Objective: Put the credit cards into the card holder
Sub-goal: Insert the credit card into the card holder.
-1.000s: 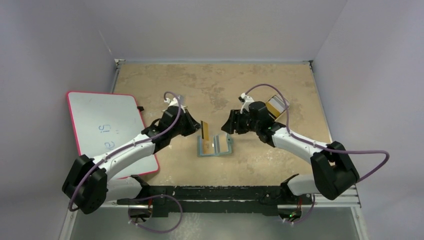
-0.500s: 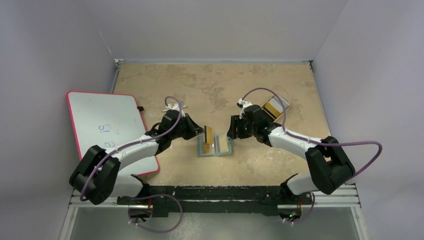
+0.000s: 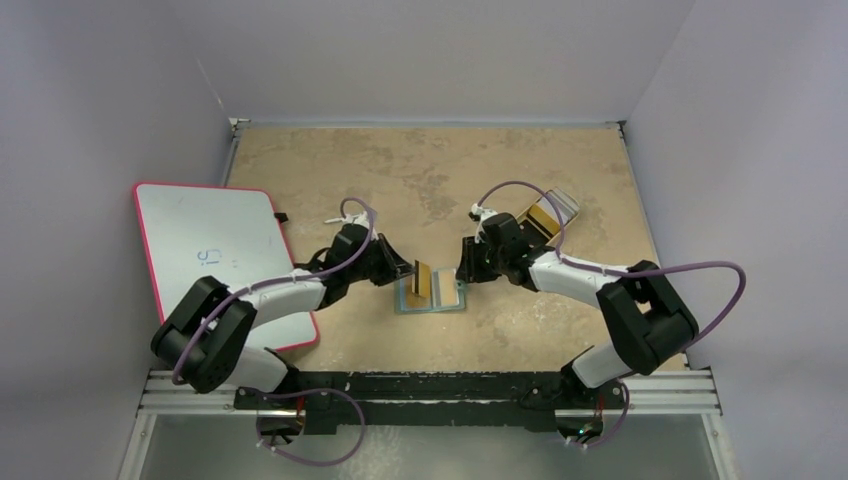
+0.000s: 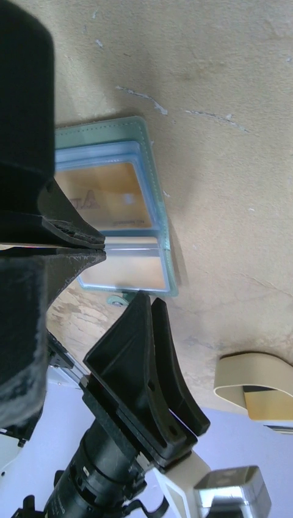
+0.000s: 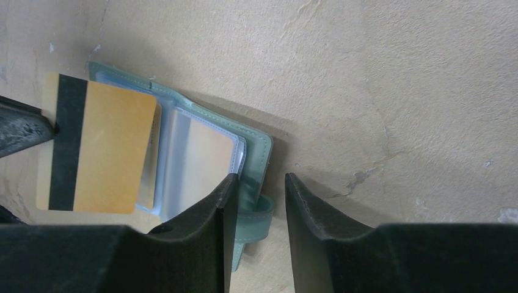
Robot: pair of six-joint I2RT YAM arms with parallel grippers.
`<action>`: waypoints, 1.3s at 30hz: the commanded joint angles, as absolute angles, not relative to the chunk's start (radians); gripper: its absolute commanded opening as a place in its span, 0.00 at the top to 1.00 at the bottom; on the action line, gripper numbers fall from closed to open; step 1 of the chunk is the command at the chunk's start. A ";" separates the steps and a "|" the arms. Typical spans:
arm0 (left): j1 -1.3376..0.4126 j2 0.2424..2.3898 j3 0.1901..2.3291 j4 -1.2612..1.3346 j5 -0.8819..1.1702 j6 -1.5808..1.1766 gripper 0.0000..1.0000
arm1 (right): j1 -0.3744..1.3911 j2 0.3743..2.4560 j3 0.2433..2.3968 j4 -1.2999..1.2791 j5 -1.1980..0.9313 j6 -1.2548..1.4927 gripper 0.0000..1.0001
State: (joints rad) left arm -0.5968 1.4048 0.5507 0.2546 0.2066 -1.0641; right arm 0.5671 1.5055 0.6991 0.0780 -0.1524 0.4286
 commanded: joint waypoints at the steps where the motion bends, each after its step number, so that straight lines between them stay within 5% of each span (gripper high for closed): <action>1: -0.608 1.415 0.534 0.324 0.220 -1.065 1.00 | 0.572 1.503 0.707 0.115 -0.162 0.442 0.65; 39: -0.675 1.514 0.561 0.259 0.114 -1.037 1.00 | 0.581 1.518 0.637 0.169 -0.152 0.472 0.75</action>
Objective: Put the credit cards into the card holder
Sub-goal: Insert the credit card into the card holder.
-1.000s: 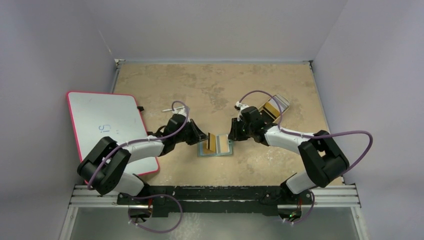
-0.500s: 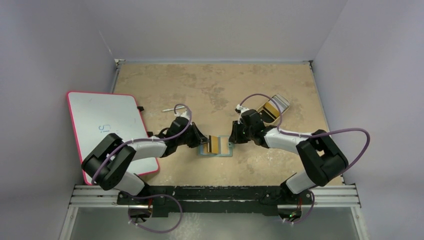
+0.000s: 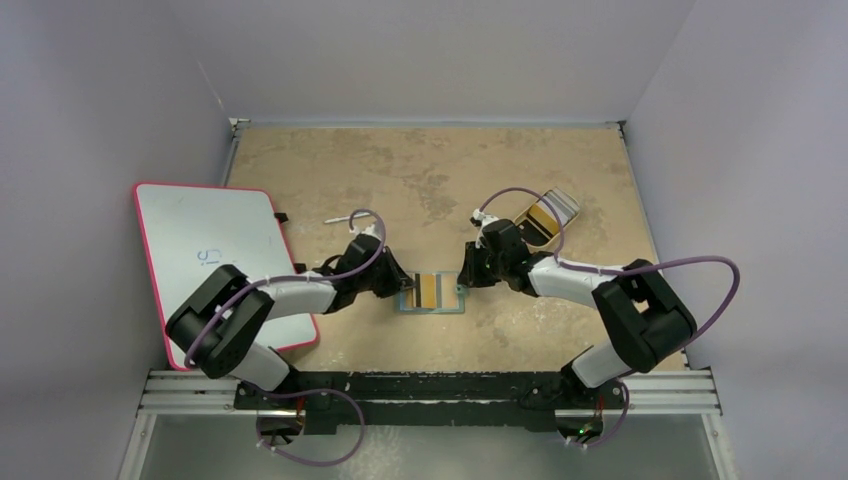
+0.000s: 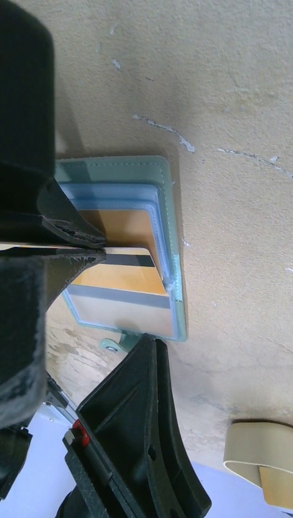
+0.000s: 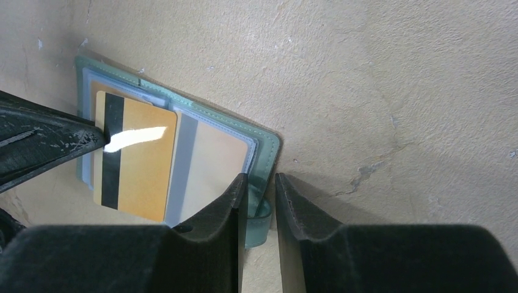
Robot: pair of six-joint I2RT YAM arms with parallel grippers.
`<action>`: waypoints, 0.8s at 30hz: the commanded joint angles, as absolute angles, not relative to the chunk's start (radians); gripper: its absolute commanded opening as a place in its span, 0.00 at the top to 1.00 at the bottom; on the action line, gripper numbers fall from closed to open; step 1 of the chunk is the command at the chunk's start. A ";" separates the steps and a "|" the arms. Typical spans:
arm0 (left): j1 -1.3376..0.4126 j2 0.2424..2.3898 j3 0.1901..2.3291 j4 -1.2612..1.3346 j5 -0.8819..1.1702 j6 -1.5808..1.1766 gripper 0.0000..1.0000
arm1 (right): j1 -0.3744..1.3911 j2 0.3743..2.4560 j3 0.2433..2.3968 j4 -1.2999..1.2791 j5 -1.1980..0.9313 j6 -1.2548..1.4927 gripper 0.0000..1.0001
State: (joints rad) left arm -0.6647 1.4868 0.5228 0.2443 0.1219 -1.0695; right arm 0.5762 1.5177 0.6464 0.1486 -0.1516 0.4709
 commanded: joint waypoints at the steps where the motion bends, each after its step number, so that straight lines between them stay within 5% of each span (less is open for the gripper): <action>1: -0.677 1.523 0.566 0.262 0.117 -1.036 1.00 | 0.581 1.519 0.637 0.169 -0.154 0.472 0.75; 24: -0.691 1.497 0.660 0.041 0.025 -1.002 1.00 | 0.585 1.519 0.626 0.179 -0.161 0.476 0.77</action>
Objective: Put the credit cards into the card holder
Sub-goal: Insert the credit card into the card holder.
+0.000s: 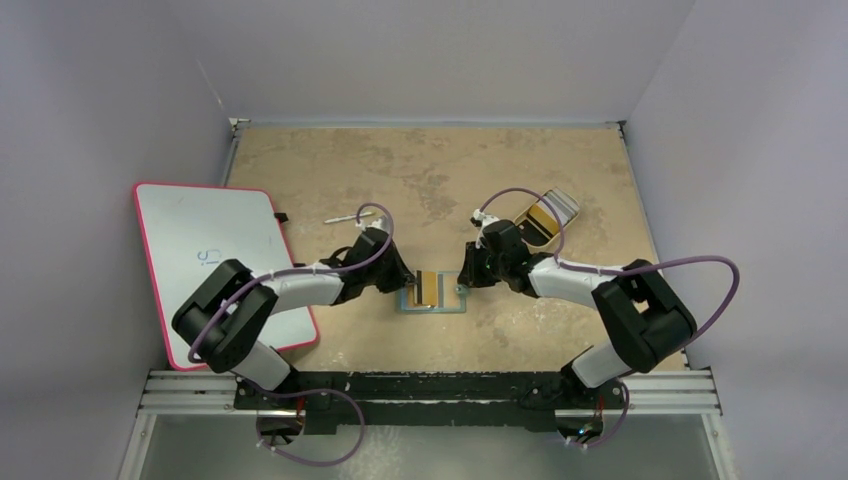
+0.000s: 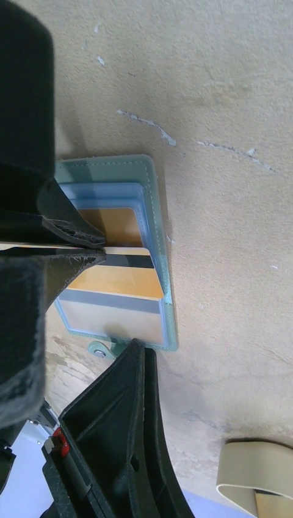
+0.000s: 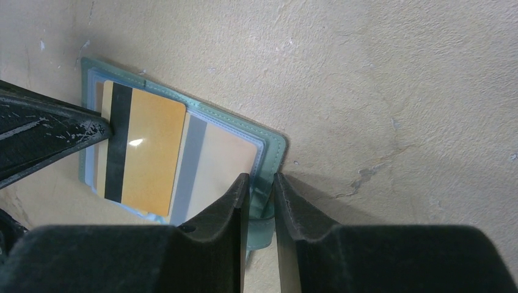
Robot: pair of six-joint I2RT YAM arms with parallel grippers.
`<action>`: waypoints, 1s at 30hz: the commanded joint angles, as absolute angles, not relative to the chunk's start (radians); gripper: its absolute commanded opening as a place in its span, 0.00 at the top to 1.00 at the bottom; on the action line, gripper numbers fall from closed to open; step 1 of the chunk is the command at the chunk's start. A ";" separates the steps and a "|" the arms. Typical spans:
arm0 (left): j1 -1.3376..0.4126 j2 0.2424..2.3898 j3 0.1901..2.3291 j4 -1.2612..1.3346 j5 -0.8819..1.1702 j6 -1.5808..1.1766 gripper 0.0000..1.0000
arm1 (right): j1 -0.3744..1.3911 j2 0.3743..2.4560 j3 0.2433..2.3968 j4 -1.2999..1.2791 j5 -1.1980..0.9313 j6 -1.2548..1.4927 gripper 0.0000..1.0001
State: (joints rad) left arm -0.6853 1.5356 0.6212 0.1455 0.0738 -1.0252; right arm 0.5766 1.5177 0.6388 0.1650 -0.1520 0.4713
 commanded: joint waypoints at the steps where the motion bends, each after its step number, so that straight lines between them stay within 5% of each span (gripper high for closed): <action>1: -0.693 1.496 0.670 0.025 0.028 -1.004 1.00 | 0.584 1.519 0.626 0.180 -0.162 0.476 0.77; 30: -0.710 1.604 0.772 -0.061 0.022 -0.960 1.00 | 0.590 1.520 0.616 0.190 -0.166 0.474 0.79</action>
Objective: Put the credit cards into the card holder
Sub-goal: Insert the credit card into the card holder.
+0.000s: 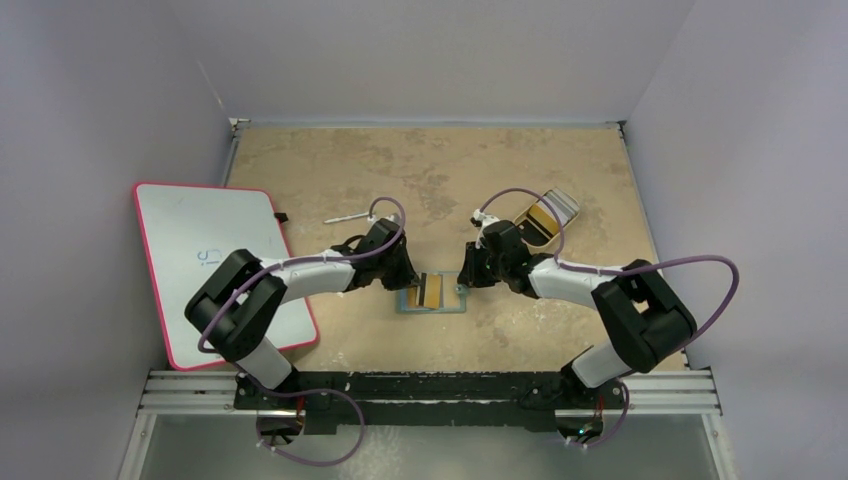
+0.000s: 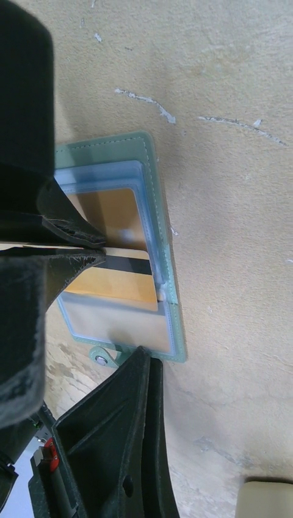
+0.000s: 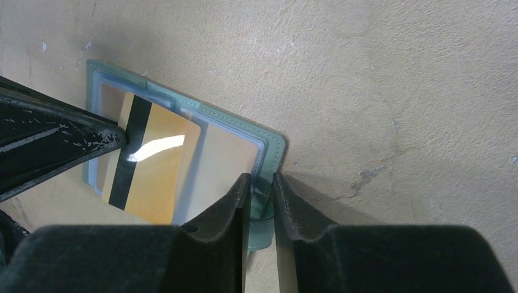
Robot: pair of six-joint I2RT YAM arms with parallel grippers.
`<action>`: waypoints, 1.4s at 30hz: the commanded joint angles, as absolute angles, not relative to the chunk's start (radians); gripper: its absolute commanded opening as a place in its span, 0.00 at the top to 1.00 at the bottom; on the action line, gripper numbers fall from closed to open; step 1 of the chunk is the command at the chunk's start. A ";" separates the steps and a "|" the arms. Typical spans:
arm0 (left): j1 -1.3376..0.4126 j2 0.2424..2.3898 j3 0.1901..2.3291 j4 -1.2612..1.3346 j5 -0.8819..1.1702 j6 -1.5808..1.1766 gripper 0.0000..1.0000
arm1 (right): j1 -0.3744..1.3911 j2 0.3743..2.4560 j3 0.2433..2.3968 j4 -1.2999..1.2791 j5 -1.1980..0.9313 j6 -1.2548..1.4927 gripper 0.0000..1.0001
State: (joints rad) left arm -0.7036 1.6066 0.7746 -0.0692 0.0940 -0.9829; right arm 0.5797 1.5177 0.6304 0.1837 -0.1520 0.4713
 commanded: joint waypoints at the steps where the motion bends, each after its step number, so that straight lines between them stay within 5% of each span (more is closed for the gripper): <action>1: -0.709 1.595 0.765 -0.056 0.006 -0.963 1.00 | 0.591 1.520 0.615 0.192 -0.166 0.475 0.79; 33: -0.825 1.608 0.687 0.245 -0.006 -1.063 1.00 | 0.591 1.513 0.546 0.353 -0.238 0.639 0.80; 42: -0.827 1.571 0.709 0.176 -0.015 -1.067 0.81 | 0.591 1.476 0.528 0.362 -0.209 0.671 0.80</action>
State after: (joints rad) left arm -0.8200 1.6024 0.6598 0.1841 -0.0235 -1.0561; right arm 0.5819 1.5108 0.5438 0.3386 -0.2012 0.6411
